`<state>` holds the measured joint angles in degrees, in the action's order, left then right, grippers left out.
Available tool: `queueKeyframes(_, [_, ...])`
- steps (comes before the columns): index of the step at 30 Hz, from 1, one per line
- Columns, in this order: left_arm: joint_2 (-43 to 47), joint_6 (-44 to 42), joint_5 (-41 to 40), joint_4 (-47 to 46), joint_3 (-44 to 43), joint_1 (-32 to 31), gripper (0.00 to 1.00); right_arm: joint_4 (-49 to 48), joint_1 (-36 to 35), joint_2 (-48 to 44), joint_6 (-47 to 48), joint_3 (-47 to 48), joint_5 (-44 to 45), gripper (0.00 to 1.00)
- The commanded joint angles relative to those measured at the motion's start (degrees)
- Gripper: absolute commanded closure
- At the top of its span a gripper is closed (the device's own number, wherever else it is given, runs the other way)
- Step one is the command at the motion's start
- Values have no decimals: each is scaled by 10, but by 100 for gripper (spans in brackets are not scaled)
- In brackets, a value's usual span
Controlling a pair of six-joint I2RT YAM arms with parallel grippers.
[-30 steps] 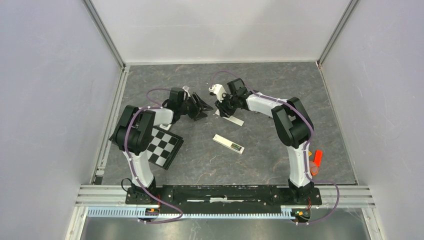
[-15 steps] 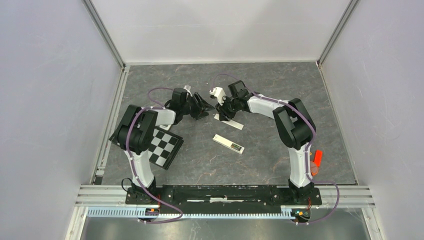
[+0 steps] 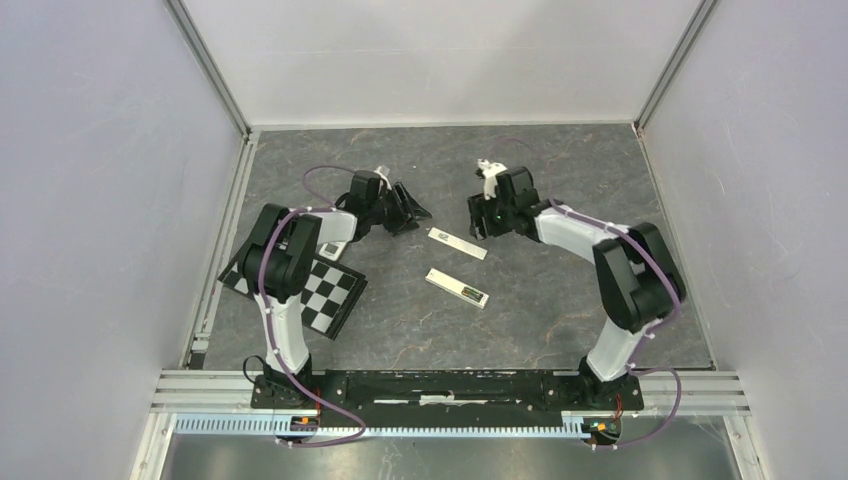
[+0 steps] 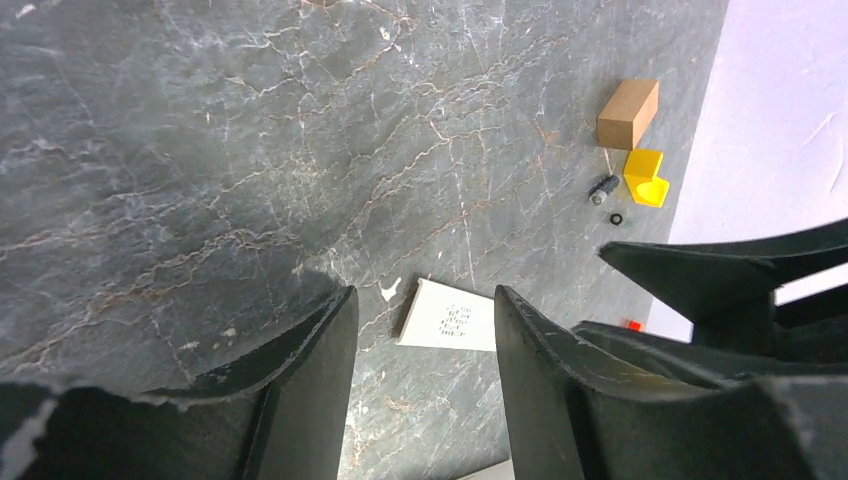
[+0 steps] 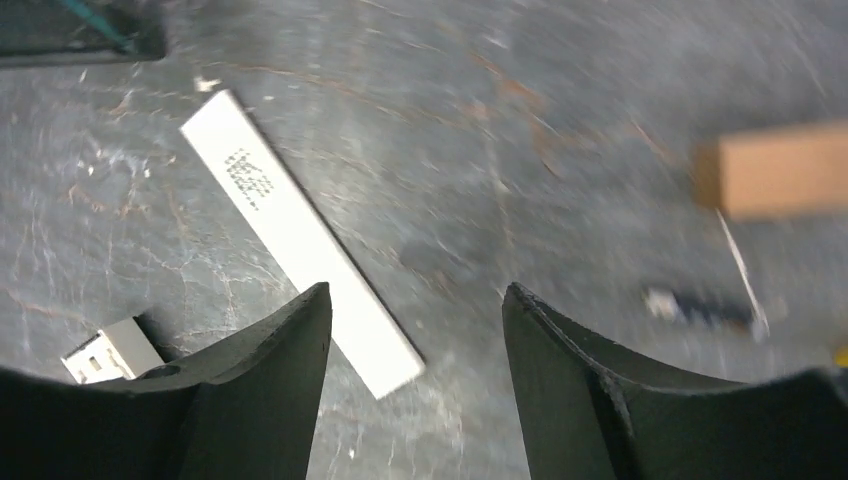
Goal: Load the batteries into the remote control
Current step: Pick up the battery cover at the center of the board.
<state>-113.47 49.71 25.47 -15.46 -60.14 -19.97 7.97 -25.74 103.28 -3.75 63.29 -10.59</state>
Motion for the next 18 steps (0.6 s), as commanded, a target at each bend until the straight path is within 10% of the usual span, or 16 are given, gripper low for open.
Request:
queueKeyframes(1, [-16,-39,-10,31,-22,-6,42,-29,3,-84,-216,-90,120,32])
queueKeyframes(18, [-46,-28,19,43,-35,-27,45,-176,4,-95,-393,-218,52,55])
